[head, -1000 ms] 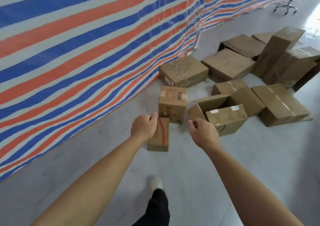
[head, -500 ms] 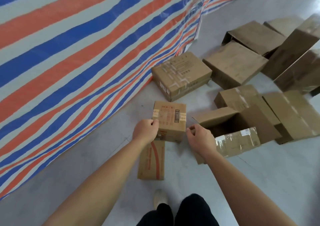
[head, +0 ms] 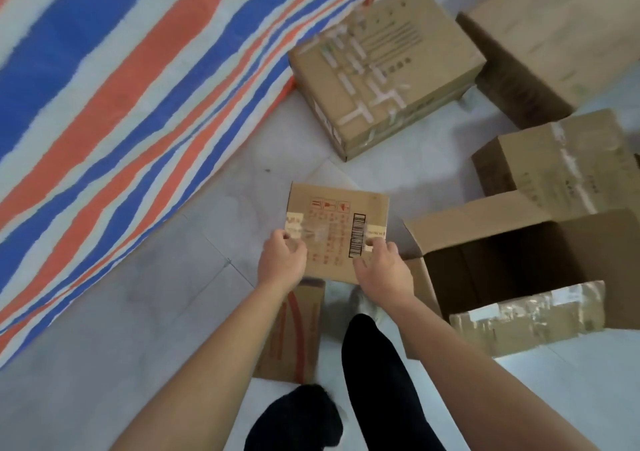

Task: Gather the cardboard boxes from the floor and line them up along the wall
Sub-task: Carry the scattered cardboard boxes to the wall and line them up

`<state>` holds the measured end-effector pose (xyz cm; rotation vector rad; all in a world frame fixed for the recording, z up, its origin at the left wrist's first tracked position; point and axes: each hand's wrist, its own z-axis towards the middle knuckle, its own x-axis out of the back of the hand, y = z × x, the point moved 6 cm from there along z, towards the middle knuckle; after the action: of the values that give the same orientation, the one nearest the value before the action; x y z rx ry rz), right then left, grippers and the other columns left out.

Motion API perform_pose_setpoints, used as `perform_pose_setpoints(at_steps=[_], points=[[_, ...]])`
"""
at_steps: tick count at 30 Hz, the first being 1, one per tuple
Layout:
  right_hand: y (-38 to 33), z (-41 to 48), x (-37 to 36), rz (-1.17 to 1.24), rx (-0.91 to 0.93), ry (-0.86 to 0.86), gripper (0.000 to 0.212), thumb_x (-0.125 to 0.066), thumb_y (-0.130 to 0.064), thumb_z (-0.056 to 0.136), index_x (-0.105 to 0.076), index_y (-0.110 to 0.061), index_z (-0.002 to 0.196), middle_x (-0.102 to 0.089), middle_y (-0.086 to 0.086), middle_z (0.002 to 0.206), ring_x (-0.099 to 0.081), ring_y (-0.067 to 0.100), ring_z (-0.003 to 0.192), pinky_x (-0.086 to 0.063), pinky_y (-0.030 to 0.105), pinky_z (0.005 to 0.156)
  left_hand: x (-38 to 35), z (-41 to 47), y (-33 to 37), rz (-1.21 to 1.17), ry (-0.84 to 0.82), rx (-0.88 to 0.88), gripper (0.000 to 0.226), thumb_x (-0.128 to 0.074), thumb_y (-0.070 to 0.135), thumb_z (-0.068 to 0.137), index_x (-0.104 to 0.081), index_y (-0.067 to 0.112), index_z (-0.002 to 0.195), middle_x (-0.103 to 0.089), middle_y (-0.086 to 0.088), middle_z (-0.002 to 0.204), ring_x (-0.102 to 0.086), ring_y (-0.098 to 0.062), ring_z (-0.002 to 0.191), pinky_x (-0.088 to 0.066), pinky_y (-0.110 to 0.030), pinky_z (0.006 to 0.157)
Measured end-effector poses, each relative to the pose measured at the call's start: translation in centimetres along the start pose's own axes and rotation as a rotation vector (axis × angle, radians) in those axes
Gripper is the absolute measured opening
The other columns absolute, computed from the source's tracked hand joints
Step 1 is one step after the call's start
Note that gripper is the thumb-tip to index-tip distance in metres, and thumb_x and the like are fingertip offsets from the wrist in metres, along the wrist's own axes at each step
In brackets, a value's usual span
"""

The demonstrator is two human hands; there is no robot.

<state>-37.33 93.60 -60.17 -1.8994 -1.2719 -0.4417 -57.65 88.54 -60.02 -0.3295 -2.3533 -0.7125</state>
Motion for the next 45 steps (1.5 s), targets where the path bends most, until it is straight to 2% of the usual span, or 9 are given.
perform_pose_setpoints(at_steps=[5,9,12,14,17,22,29,34,45], points=[[4.5,8.6,-5.3,0.040,-0.110,0.027,0.063,-0.059,-0.037,0.094,-0.034,-0.013,0.147,-0.035,0.012,0.147,-0.043,0.033,0.131,-0.044,0.046,0.102,-6.2,8.2,-2.5,0.018,0.032,0.062,0.063,-0.064,0.043,0.090,-0.040,0.018,0.143,-0.049,-0.007,0.136,-0.051,-0.027,0.123,-0.047,-0.043,0.101],[8.7,12.6,-9.3,0.151,-0.294,0.051,0.091,-0.063,-0.042,0.090,-0.010,-0.013,0.158,-0.012,0.017,0.161,-0.018,0.039,0.147,-0.024,0.050,0.117,-9.6,12.9,-5.2,0.063,0.105,0.111,0.086,-0.066,0.050,0.088,-0.023,0.013,0.152,-0.028,-0.013,0.156,-0.026,-0.030,0.144,-0.031,-0.046,0.113],[10.9,14.0,-11.7,0.284,-0.356,0.024,0.109,-0.068,-0.046,0.088,0.007,-0.013,0.159,-0.009,0.016,0.165,-0.013,0.036,0.151,-0.022,0.049,0.120,-11.5,15.0,-7.3,0.033,0.110,0.156,0.102,-0.066,0.058,0.084,-0.007,0.018,0.157,-0.015,-0.008,0.164,-0.015,-0.029,0.150,-0.023,-0.052,0.119],[11.5,14.6,-13.0,0.369,-0.380,-0.019,0.109,-0.071,-0.046,0.084,0.000,-0.011,0.159,-0.022,0.013,0.162,-0.025,0.032,0.148,-0.029,0.046,0.119,-12.3,15.7,-8.0,0.002,0.108,0.167,0.105,-0.069,0.059,0.081,-0.007,0.021,0.157,-0.020,-0.005,0.163,-0.021,-0.028,0.149,-0.026,-0.056,0.117],[11.2,14.6,-13.4,0.504,-0.424,0.002,0.087,-0.076,-0.047,0.067,-0.035,-0.018,0.138,-0.052,0.003,0.130,-0.055,0.026,0.123,-0.050,0.047,0.101,-12.2,15.4,-8.0,-0.002,0.141,0.149,0.103,-0.072,0.055,0.080,-0.013,0.018,0.155,-0.030,-0.005,0.157,-0.030,-0.028,0.144,-0.034,-0.056,0.113],[8.9,12.5,-9.9,0.526,-0.362,0.095,0.079,-0.077,-0.043,0.067,-0.038,-0.018,0.131,-0.052,0.002,0.122,-0.056,0.022,0.111,-0.052,0.043,0.094,-9.3,12.8,-5.8,-0.010,0.201,0.106,0.101,-0.072,0.050,0.082,-0.012,0.014,0.156,-0.030,-0.007,0.157,-0.028,-0.030,0.143,-0.030,-0.056,0.113],[-1.1,7.0,-1.4,0.495,-0.225,0.206,0.108,-0.066,-0.063,0.057,-0.030,-0.013,0.145,-0.045,0.009,0.138,-0.044,0.031,0.131,-0.041,0.056,0.108,1.1,6.5,-1.3,-0.055,0.385,0.148,0.088,-0.067,0.051,0.085,-0.021,0.019,0.152,-0.036,-0.006,0.150,-0.036,-0.028,0.136,-0.032,-0.055,0.109],[-11.2,-0.2,4.4,0.372,-0.040,0.210,0.104,-0.066,-0.058,0.067,-0.026,-0.009,0.149,-0.042,0.011,0.146,-0.037,0.032,0.138,-0.027,0.055,0.117,10.9,-3.4,-0.6,-0.120,0.577,0.230,0.078,-0.064,0.048,0.088,-0.025,0.020,0.150,-0.039,-0.009,0.147,-0.038,-0.028,0.134,-0.035,-0.054,0.109],[-32.6,-25.6,2.9,0.168,0.546,0.052,0.108,-0.066,-0.060,0.075,-0.017,-0.007,0.155,-0.034,0.013,0.153,-0.030,0.032,0.143,-0.023,0.051,0.118,31.1,-29.1,-14.6,-0.425,1.054,0.568,0.074,-0.062,0.052,0.089,-0.028,0.022,0.147,-0.038,-0.010,0.147,-0.040,-0.030,0.132,-0.036,-0.052,0.107]])
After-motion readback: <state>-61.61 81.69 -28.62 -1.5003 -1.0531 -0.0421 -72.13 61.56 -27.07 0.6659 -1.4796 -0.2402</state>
